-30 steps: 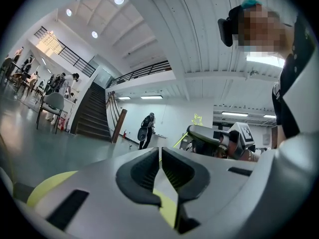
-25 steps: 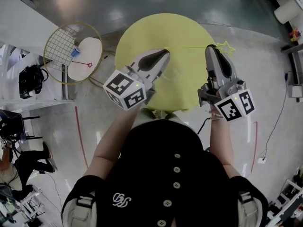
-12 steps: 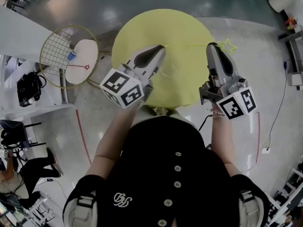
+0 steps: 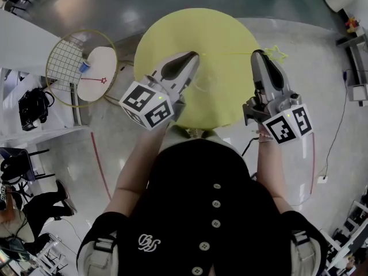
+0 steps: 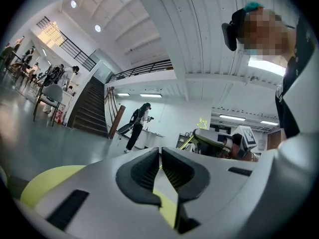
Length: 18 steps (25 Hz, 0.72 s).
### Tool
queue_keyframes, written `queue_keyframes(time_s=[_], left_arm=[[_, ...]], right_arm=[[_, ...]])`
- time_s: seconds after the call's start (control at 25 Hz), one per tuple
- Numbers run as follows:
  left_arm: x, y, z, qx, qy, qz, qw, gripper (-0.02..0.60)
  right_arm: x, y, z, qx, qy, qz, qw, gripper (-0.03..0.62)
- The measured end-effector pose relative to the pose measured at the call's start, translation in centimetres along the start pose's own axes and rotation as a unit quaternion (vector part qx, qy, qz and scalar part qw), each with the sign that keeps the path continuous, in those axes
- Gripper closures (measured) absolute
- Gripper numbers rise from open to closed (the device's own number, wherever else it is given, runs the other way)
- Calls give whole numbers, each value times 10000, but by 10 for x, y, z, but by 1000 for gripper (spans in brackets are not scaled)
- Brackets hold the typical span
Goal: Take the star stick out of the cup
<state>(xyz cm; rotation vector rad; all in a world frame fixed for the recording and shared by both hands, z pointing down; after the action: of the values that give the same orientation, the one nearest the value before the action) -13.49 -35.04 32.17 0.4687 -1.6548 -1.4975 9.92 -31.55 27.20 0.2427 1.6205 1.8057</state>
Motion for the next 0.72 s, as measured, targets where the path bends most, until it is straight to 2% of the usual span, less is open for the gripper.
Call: queue_keyframes(time_s=[0.72], left_arm=[[6,1,2,-17,-4,51,10000,555]], right_arm=[[4,-4,-1,47,-14,117,9999,577]])
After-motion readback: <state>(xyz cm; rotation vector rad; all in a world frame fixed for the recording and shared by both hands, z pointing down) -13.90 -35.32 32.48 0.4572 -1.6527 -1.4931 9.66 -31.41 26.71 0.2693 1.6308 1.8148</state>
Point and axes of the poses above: the fingertips, and each gripper's own axes: z backward along the fingers, x to its left, y out of its underside, the point moved 8 cm from there along z, backward along the fingers, and after that the axes turned 1 degree about -x, right-handed, at the moved point
